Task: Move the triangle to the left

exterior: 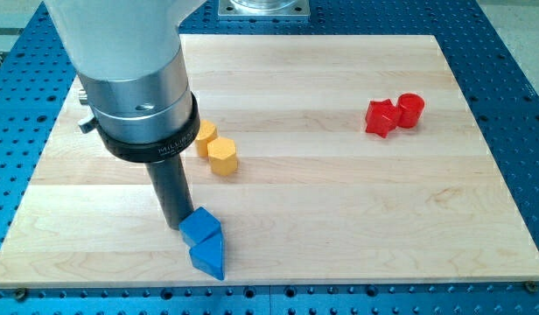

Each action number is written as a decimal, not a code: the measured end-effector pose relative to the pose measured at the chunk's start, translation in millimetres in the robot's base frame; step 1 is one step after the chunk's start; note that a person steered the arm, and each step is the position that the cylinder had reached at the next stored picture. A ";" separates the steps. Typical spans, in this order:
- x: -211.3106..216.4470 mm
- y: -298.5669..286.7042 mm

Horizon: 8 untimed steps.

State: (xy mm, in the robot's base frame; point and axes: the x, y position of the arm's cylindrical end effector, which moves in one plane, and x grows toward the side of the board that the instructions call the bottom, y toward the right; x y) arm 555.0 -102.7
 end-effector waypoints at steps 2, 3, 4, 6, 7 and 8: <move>1.1 -13.2; 23.0 -47.0; 57.2 -36.2; 64.1 -20.1; 63.3 -5.3; 63.3 44.7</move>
State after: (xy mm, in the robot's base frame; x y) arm 618.3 -58.1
